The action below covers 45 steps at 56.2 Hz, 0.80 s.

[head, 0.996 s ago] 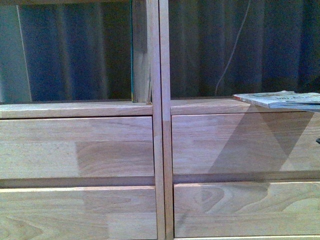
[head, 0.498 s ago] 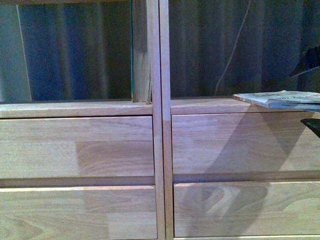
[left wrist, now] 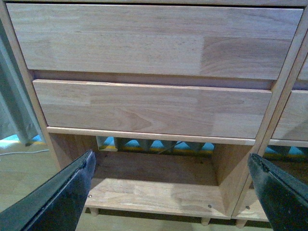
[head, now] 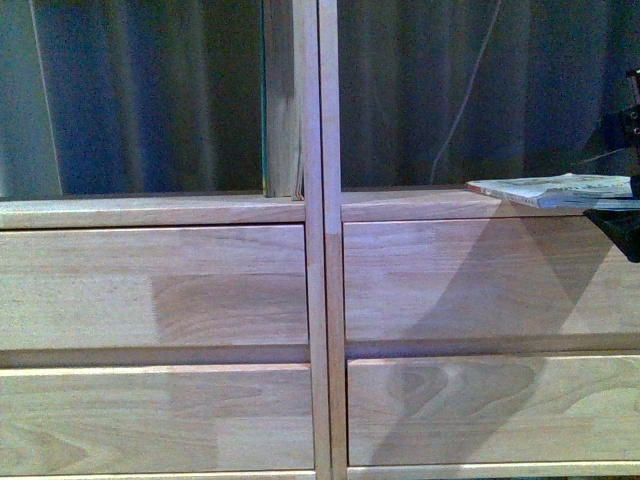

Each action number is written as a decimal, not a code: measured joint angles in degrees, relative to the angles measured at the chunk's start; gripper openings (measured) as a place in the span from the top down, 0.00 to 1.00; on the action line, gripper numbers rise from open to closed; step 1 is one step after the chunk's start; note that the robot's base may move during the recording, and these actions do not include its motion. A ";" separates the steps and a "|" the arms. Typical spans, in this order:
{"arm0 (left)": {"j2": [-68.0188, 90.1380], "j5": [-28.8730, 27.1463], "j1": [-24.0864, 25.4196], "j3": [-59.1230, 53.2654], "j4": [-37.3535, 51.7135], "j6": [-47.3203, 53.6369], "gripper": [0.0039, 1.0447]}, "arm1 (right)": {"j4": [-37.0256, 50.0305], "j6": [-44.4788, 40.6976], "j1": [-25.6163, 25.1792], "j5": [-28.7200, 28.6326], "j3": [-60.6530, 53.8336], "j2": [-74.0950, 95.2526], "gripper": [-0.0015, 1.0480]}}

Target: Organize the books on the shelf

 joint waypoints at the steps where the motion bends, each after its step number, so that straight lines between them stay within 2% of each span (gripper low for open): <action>1: 0.00 0.00 0.00 0.00 0.00 0.00 0.07 | 0.02 -0.02 0.02 0.00 0.00 0.00 0.55; 12: 0.00 0.09 0.00 0.00 0.00 0.00 0.07 | 1.22 -0.07 0.00 -0.11 -0.74 0.17 0.83; 14: 0.83 5.49 1.36 0.00 1.36 -0.04 0.07 | 1.79 -0.02 -0.02 -0.39 -1.36 0.04 0.88; 15: 1.64 10.84 3.19 0.00 3.26 0.02 0.07 | 2.21 -0.02 -0.07 -0.57 -1.75 -0.09 0.91; 17: 3.34 17.84 6.43 0.04 6.69 0.15 0.07 | 2.67 -0.02 -0.13 -0.79 -2.38 -0.46 0.92; 19: 5.81 30.58 11.34 0.26 10.51 -0.17 0.07 | 3.80 0.13 -0.17 -1.53 -3.67 -1.53 0.93; 20: 6.62 34.36 13.05 0.66 11.02 -0.22 0.07 | 4.20 0.15 -0.20 -2.29 -4.24 -2.05 0.93; 22: 8.48 40.48 16.02 1.60 12.66 -0.81 0.07 | 4.92 0.09 -0.44 -3.58 -5.29 -3.23 0.93; 25: 12.55 44.33 18.71 3.91 16.11 -0.98 0.07 | 6.21 0.11 -0.81 -4.79 -6.54 -5.14 0.93; 34: 25.75 44.89 23.19 10.49 28.39 -4.20 0.07 | 8.63 -0.22 -1.68 -8.11 -8.22 -11.17 0.93; 41: 36.44 42.64 23.19 15.69 37.48 -6.49 0.07 | 9.20 -0.79 -2.01 -9.79 -8.26 -15.78 0.93; 45: 43.39 40.70 22.43 20.33 39.34 -7.82 0.07 | 9.53 -1.42 -1.95 -10.86 -8.11 -17.99 0.93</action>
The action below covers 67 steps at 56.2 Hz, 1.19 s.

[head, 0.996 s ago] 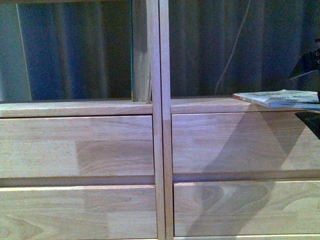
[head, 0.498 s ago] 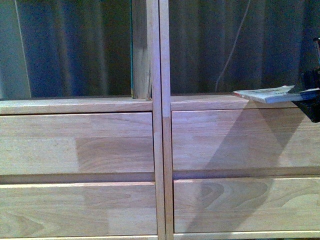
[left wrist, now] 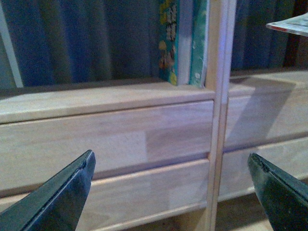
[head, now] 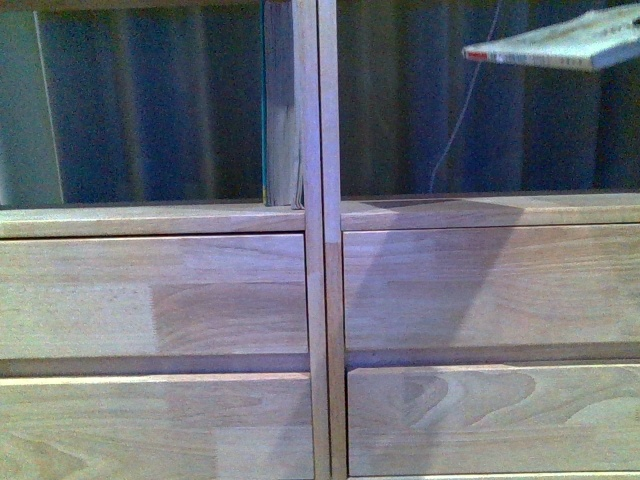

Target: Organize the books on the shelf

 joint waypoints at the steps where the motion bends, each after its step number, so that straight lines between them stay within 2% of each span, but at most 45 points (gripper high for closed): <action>1: 1.07 -0.35 -0.13 0.81 0.07 -0.24 0.07 | 0.09 -0.09 0.07 -0.20 0.07 -0.28 0.93; 7: 11.54 -2.75 -1.81 8.96 -0.24 -2.80 0.07 | 1.14 -2.10 1.05 -1.22 0.57 -2.10 0.93; 15: 23.67 -3.17 -4.92 21.57 -7.15 -8.57 0.07 | 2.73 -7.32 3.48 -2.49 0.94 -3.28 0.93; 21: 30.32 -0.33 -7.74 30.82 -12.13 -13.66 0.07 | 3.98 -11.78 5.64 -3.82 0.94 -3.65 0.93; 24: 33.35 3.34 -9.77 35.91 -13.14 -18.34 0.07 | 5.20 -13.66 6.91 -4.70 0.90 -3.67 0.93; 33: 36.52 9.77 -15.04 43.21 -7.17 -31.65 0.07 | 9.25 -15.91 8.96 -5.66 0.04 -3.67 0.93; 44: 37.62 10.05 -21.97 46.47 -3.89 -42.77 0.07 | 12.74 -17.49 12.48 -6.05 -1.49 -3.63 0.93; 55: 38.82 8.94 -29.05 46.66 0.20 -49.29 0.07 | 17.55 -18.10 17.35 -8.11 -1.88 -2.99 0.93; 67: 38.34 12.07 -34.05 46.60 10.67 -51.36 0.07 | 20.92 -17.79 19.43 -11.43 -2.40 -2.75 0.93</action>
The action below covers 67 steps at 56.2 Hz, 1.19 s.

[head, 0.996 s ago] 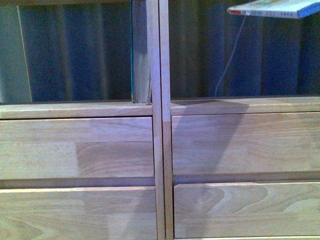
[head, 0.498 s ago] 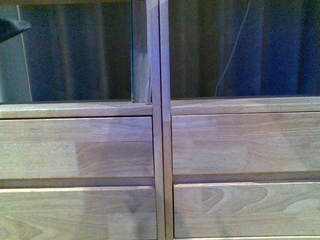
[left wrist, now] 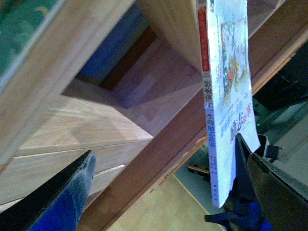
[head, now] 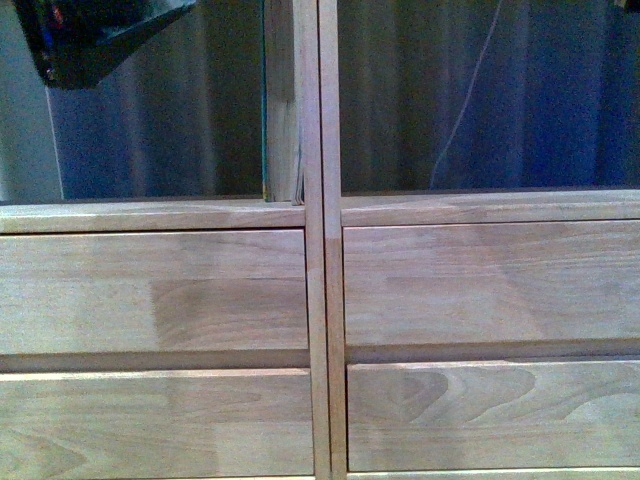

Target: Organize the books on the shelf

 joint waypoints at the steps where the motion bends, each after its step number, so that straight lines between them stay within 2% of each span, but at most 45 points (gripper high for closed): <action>1: -0.13 0.24 -0.48 -0.09 0.57 -0.02 0.07 | 0.46 0.11 0.15 -0.33 -0.20 0.00 0.93; 13: -0.28 0.00 -3.02 -0.22 3.82 0.07 0.07 | 3.78 2.97 1.25 -5.22 -3.06 -0.31 0.93; 20: 0.00 0.28 -3.23 -0.46 6.32 -0.66 0.28 | 4.24 3.45 1.73 -7.63 -4.22 -1.05 0.93; 31: -0.04 1.79 -3.28 -3.13 15.41 -3.76 0.54 | 6.12 6.34 1.73 -7.91 -4.24 -1.25 0.93; 43: -0.02 2.73 -3.13 -5.11 20.96 -6.78 0.81 | 7.82 11.08 1.73 -8.48 -4.24 -1.27 0.93; 50: -0.04 2.91 -2.71 -5.11 21.86 -7.72 0.93 | 9.11 12.72 2.10 -9.05 -4.24 -1.51 0.76; 62: -0.04 3.04 -1.36 -5.11 23.30 -9.46 0.94 | 10.29 14.93 2.86 -8.98 -4.81 -1.53 0.48; 67: -0.37 3.37 0.26 -5.11 24.87 -9.90 0.94 | 9.42 14.95 2.95 -8.41 -5.44 -1.73 0.30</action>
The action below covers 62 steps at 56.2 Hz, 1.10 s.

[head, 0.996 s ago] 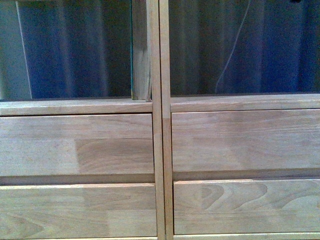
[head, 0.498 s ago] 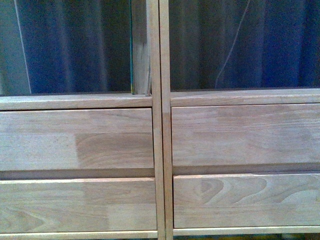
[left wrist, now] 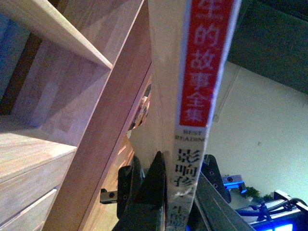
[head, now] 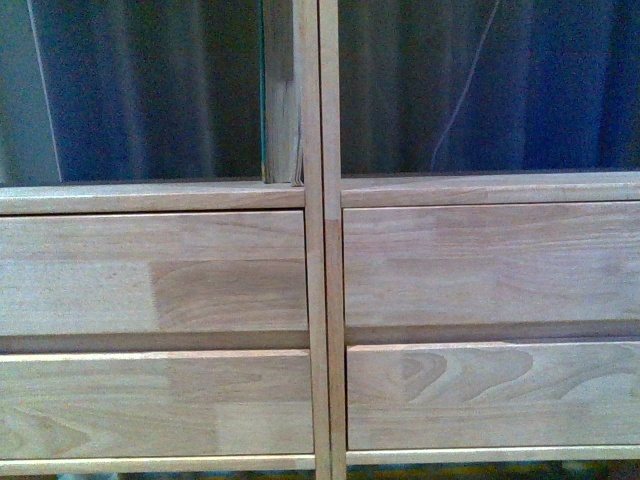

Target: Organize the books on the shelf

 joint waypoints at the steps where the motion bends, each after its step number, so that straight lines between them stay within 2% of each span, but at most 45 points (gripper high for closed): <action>1: -0.11 0.13 0.46 -0.04 0.28 0.02 0.94 | -0.55 -0.13 -0.15 0.15 -0.13 -0.17 0.27; 5: -1.16 0.94 2.62 -1.01 -0.72 1.09 0.94 | -2.05 -0.94 -2.01 0.17 -1.05 -1.14 0.14; 9: -2.60 1.38 4.68 -2.10 -3.98 4.11 0.94 | -4.90 -2.60 -4.74 0.37 -1.73 -2.67 0.06; 16: -5.49 -0.90 8.70 -2.80 -16.96 16.90 0.94 | -14.14 -9.20 -11.19 0.70 -2.21 -6.58 0.07; 21: -6.45 -5.73 11.80 -2.80 -27.45 30.12 0.94 | -30.27 -21.97 -15.74 5.27 -1.60 -10.91 0.07; 24: -6.10 -8.81 13.35 -2.80 -29.92 38.82 0.94 | -40.11 -31.78 -17.66 9.90 -1.01 -12.96 0.07; 29: -4.72 -13.97 15.41 -2.16 -33.20 50.64 0.94 | -50.53 -49.00 -20.50 15.80 -1.36 -15.52 0.07; 35: -1.53 -18.71 17.03 0.79 -34.18 58.95 0.94 | -52.13 -66.42 -23.91 17.00 -2.56 -17.99 0.07; 43: 4.09 -25.57 17.31 8.00 -38.01 66.34 0.94 | -50.53 -79.71 -26.67 16.52 -4.79 -23.61 0.07; 53: 11.56 -29.46 16.22 15.93 -42.99 71.63 0.94 | -51.06 -84.43 -26.62 16.59 -6.01 -26.64 0.08; 58: 14.99 -31.41 15.21 19.26 -44.50 72.98 0.94 | -63.49 -78.47 -24.96 25.11 -4.98 -28.74 0.19; 62: 17.33 -32.61 14.49 21.73 -45.64 73.59 0.94 | -66.71 -74.79 -24.22 27.47 -8.76 -30.75 0.29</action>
